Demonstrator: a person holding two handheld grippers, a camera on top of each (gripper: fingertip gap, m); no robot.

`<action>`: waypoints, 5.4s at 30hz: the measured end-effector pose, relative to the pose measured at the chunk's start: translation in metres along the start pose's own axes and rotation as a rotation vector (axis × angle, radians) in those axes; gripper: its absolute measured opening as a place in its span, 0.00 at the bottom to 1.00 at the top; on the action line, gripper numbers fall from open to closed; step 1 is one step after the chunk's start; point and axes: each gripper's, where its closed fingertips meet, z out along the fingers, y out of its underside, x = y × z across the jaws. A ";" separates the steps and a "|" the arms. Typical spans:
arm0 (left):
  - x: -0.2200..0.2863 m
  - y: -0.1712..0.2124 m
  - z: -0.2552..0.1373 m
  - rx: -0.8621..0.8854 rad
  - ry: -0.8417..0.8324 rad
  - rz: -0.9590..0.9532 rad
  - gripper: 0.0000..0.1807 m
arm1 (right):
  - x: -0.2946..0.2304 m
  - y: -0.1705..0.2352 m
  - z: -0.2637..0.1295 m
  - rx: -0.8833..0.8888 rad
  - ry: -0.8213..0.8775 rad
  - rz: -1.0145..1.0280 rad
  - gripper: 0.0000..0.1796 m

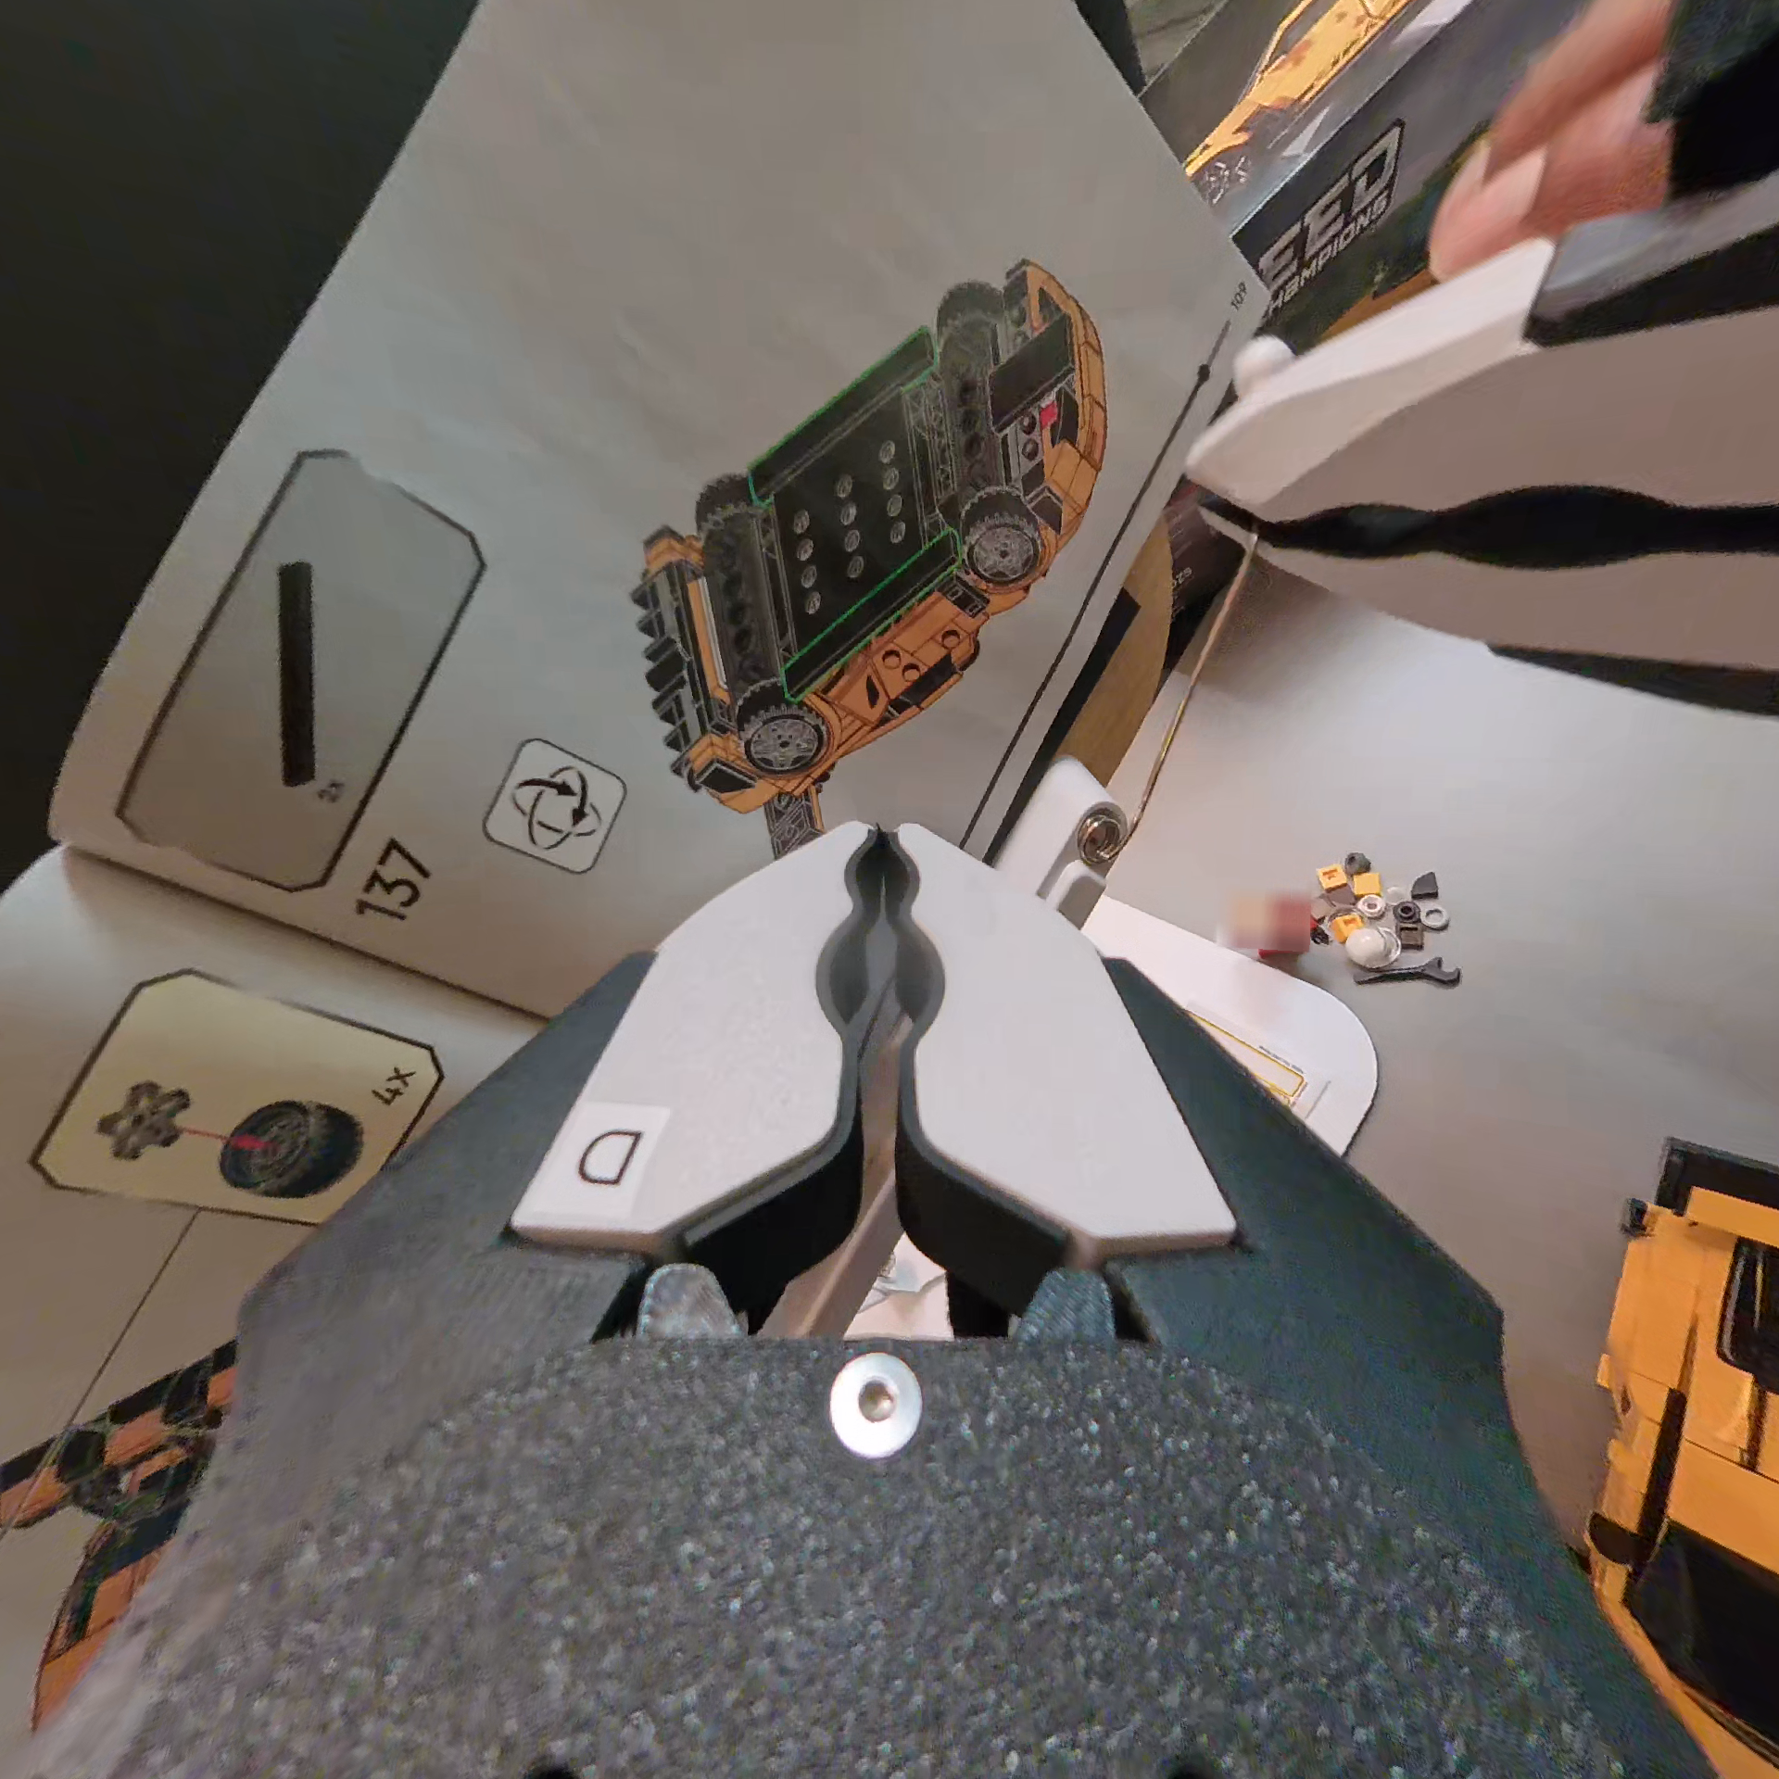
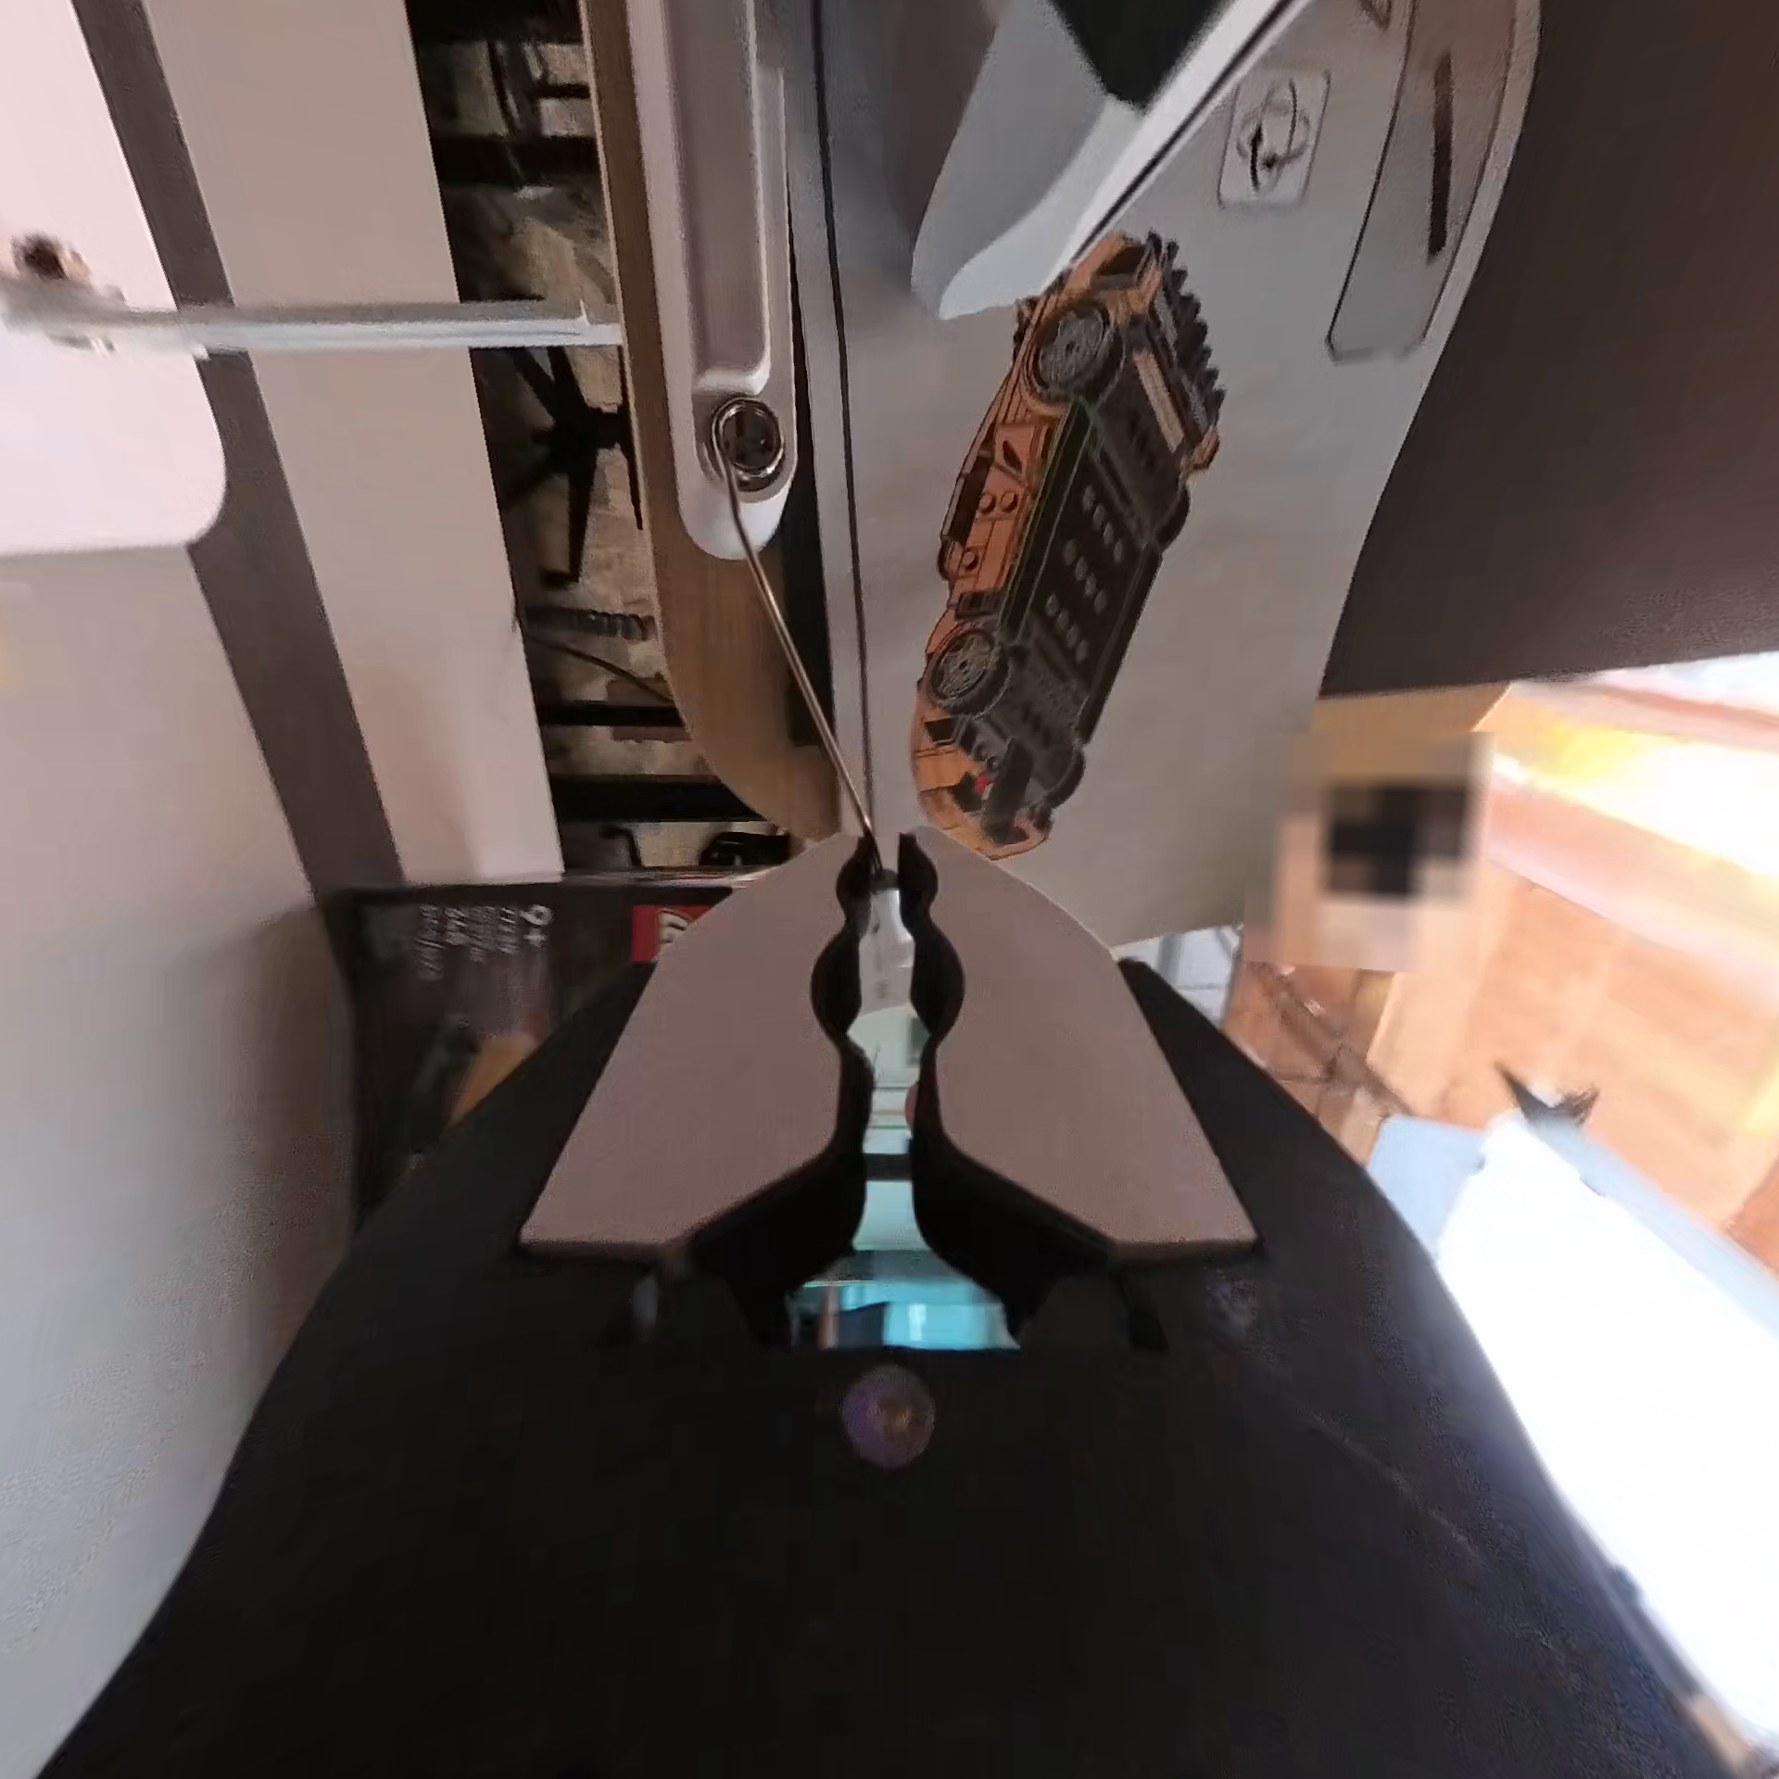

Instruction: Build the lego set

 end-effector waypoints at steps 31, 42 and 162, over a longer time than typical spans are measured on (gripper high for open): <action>-0.106 0.075 -0.153 0.419 -0.502 -0.558 0.00 | 0.115 -0.100 -0.079 0.488 -0.025 1.577 0.00; -0.155 0.104 -0.155 0.393 -0.606 -0.569 0.00 | 0.074 -0.109 -0.065 0.468 -0.136 1.509 0.00; 0.116 0.058 -0.228 0.651 1.226 -1.096 0.17 | -0.023 -0.185 -0.223 0.784 -0.981 0.809 0.14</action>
